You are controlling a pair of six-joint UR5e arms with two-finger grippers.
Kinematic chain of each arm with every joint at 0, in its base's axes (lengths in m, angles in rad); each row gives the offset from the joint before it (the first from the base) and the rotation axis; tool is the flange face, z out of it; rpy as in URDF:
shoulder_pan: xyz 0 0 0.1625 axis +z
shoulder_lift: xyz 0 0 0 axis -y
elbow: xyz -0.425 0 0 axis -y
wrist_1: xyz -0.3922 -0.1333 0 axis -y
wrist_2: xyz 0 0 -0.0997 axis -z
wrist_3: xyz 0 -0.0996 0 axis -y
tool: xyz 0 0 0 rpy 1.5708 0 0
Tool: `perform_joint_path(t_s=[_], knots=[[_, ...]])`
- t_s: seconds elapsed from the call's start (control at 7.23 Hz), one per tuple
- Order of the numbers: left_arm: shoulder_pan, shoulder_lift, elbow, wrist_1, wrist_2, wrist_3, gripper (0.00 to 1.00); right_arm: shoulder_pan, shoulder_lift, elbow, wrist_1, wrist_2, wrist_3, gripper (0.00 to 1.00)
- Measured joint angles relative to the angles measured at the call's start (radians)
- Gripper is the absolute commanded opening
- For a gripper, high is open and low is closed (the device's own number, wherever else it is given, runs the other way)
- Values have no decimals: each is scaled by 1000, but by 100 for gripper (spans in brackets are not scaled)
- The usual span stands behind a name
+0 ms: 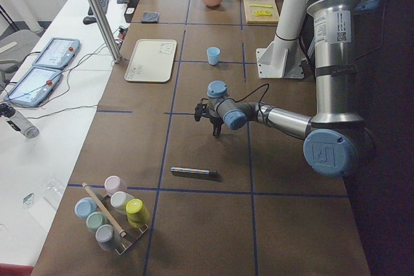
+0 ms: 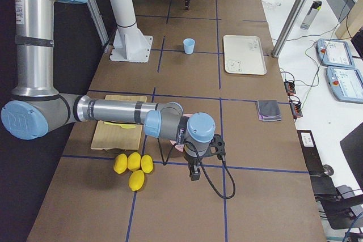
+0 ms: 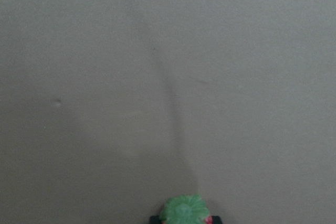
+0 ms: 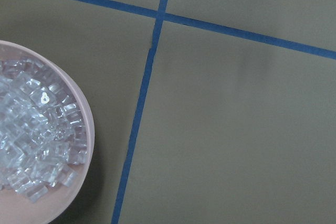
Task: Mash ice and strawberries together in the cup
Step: 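Grasp the red strawberry with the left gripper and lift it, then carry the strawberry with the left gripper over the blue cup and release it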
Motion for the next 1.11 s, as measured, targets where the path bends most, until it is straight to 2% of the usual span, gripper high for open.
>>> perform_joint_path(t_s=[0.55,0.83,1.11], knots=[[-21,-58,-99,36,-5,5,0,0,-1,2,4,2,0,99],[-32,-161,-181,240,-10,6,0,0,-4,3,8,4,-1,99],[-31,-365,-217,504,-8,0,0,0,-6,4,8,5,-1,99]])
